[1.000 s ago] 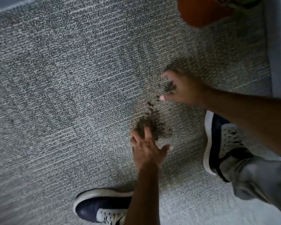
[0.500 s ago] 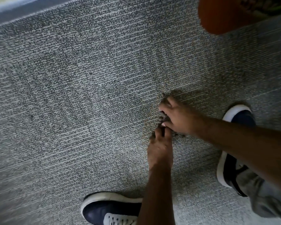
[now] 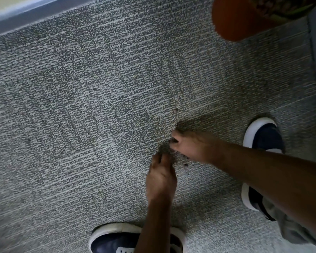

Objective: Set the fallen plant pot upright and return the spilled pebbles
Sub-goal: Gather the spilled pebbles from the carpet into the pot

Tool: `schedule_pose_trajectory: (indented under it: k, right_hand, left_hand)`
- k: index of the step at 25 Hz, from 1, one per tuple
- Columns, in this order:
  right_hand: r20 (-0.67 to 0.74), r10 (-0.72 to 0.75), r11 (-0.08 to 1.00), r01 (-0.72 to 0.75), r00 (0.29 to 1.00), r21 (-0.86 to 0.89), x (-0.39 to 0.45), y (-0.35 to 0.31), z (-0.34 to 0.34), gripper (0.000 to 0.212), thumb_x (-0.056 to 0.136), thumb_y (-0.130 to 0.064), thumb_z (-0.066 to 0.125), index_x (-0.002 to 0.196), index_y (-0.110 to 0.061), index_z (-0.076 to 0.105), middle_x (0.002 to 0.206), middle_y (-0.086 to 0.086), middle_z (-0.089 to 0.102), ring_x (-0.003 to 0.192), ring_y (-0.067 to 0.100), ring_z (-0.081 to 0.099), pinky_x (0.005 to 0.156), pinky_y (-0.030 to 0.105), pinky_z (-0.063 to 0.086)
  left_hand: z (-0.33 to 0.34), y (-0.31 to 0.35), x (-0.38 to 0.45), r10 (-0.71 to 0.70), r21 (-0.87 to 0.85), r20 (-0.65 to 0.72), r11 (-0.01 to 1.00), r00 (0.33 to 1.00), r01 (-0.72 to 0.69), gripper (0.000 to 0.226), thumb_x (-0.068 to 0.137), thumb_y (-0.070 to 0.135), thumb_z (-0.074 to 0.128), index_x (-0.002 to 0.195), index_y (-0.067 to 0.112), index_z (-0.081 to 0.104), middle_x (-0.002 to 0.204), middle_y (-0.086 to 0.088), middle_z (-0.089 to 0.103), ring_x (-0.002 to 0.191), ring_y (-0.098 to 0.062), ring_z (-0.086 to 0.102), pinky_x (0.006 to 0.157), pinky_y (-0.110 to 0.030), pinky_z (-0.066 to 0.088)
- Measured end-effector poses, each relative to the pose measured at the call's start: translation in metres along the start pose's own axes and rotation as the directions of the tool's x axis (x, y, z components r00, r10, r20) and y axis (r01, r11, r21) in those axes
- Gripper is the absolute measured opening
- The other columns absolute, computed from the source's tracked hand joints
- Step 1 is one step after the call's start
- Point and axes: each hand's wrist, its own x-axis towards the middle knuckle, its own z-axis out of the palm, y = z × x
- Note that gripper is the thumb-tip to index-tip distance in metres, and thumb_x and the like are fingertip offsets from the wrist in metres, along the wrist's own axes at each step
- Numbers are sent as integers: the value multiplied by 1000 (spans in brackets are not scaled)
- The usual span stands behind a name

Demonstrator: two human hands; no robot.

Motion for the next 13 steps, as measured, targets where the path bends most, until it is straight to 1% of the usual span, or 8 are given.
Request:
schedule_pose_trajectory:
  k: [2, 4, 6, 8, 9, 10, 12, 13]
  right_hand:
    - [-15, -12, 998, 11, 1000, -67, 3, 7, -4, 20, 92, -14, 57, 112, -13, 58, 118, 11, 54, 78, 23, 66, 59, 34, 52]
    - [-63, 39, 999, -40, 997, -22, 4, 14, -6, 20, 90, -12, 56, 110, -13, 61, 113, 9, 59, 81, 24, 68, 63, 33, 52]
    - [-103, 152, 975, -132, 983, 179, 1, 21, -14, 16, 89, -17, 57, 103, -15, 62, 104, 6, 60, 85, 25, 66, 70, 35, 56]
    - [-202, 263, 876, -146, 943, 459, -7, 26, -27, 8, 83, -18, 64, 90, -15, 65, 90, 3, 60, 79, 21, 62, 69, 38, 55]
    - [-273, 316, 818, -115, 909, 563, -14, 30, -35, 7, 80, -16, 68, 86, -14, 66, 84, 2, 60, 75, 19, 61, 66, 39, 54]
    - [-340, 377, 768, -86, 862, 634, -24, 35, -45, 6, 78, -16, 71, 83, -14, 67, 79, 0, 61, 71, 16, 61, 63, 38, 53]
    - [-429, 511, 692, -60, 745, 719, -44, 50, -71, 8, 79, -22, 75, 82, -20, 69, 74, -5, 65, 66, 8, 63, 60, 34, 54]
    - [-464, 569, 672, -59, 679, 739, -54, 61, -86, 10, 79, -27, 76, 83, -22, 69, 73, -7, 66, 65, 6, 65, 58, 27, 54]
  left_hand:
    - [-14, -7, 6, -41, -76, -104, 997, 994, 33, 14, 87, 3, 60, 98, 9, 66, 97, -12, 63, 72, -34, 63, 57, -39, 53]
    - [-28, -8, 15, -75, -160, -175, 986, 982, 47, 14, 84, -1, 64, 95, 8, 67, 91, -10, 64, 70, -29, 63, 59, -40, 55]
    - [-42, 6, 31, -111, -263, -230, 964, 967, 48, 16, 83, 0, 67, 95, 10, 68, 89, -6, 66, 72, -21, 66, 63, -36, 58]
    - [-57, 31, 52, -140, -359, -269, 933, 953, 36, 13, 85, 6, 67, 94, 15, 68, 88, -1, 69, 74, -13, 67, 66, -21, 57]
    - [-65, 48, 64, -144, -397, -282, 917, 948, 22, 11, 86, 10, 67, 94, 18, 67, 87, 1, 70, 75, -9, 68, 66, -13, 53]
    - [-73, 67, 77, -144, -435, -290, 900, 946, 4, 10, 87, 13, 67, 93, 21, 66, 87, 4, 70, 76, -6, 68, 66, -9, 51]
    - [-92, 109, 102, -132, -524, -296, 850, 946, -45, 10, 86, 16, 67, 91, 25, 65, 84, 10, 70, 76, 0, 68, 67, -13, 53]
    - [-101, 132, 114, -116, -565, -303, 821, 946, -80, 11, 85, 16, 67, 90, 25, 65, 82, 12, 70, 75, 2, 67, 67, -15, 53]
